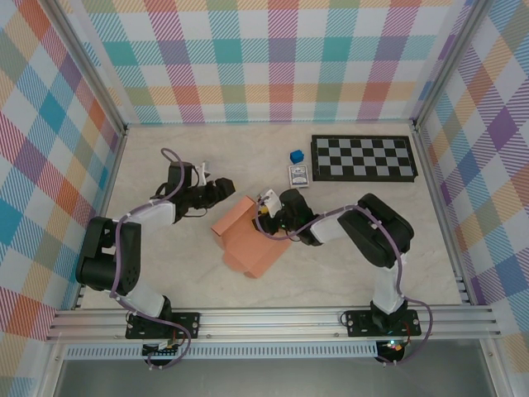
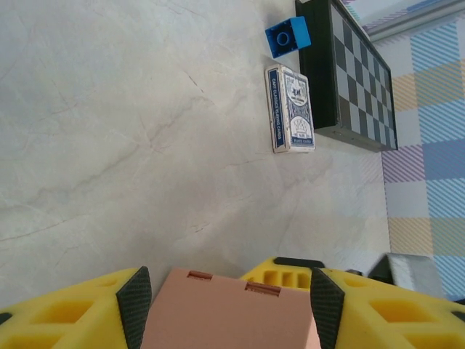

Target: Fold the paper box

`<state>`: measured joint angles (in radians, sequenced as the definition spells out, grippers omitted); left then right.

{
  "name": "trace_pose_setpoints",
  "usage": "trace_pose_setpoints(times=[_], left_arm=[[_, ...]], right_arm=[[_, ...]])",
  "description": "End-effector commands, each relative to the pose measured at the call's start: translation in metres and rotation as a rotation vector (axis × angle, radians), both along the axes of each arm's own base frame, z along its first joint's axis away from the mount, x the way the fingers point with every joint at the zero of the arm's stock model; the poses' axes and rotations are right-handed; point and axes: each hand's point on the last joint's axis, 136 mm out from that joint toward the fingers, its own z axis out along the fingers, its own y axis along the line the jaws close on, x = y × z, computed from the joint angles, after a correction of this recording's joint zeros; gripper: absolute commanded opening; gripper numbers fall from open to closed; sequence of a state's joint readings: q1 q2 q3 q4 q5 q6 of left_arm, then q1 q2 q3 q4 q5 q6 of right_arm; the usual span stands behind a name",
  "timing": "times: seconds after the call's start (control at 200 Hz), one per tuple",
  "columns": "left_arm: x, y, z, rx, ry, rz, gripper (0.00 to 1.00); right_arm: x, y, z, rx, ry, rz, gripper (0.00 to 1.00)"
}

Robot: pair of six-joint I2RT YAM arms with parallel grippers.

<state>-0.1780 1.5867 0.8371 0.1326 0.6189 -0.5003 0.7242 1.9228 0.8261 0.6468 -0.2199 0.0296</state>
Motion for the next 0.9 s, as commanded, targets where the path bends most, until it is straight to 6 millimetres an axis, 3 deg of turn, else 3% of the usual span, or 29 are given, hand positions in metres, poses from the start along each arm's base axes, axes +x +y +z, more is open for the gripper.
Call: trace_pose_setpoints(times=[0.0, 0.15, 0.415, 0.655, 0.76, 0.895], left_arm=[[-0.002, 0.000, 0.004, 0.040, -0.020, -0.046, 0.62], [-0.011, -0.006, 0.003, 0.060, -0.025, -0.095, 0.62], [-0.034, 0.001, 0.003, 0.083, 0.006, -0.082, 0.62], [-0.039, -0.001, 0.000, 0.090, 0.011, -0.104, 0.62], [-0.029, -0.003, -0.001, 0.088, 0.008, -0.105, 0.63], [-0.028, -0.016, -0.010, 0.021, 0.058, -0.120, 0.62]], right_arm=[[-0.003, -0.001, 0.026, 0.031, -0.063, 0.063, 0.40], [-0.006, -0.007, 0.043, 0.057, -0.104, 0.121, 0.40], [-0.032, -0.018, 0.041, -0.066, -0.134, 0.366, 0.39], [0.011, -0.026, 0.039, -0.165, -0.200, 0.234, 0.36], [0.025, -0.016, 0.045, -0.141, -0.218, 0.211, 0.35], [0.025, 0.004, 0.041, -0.135, -0.218, 0.228, 0.33]])
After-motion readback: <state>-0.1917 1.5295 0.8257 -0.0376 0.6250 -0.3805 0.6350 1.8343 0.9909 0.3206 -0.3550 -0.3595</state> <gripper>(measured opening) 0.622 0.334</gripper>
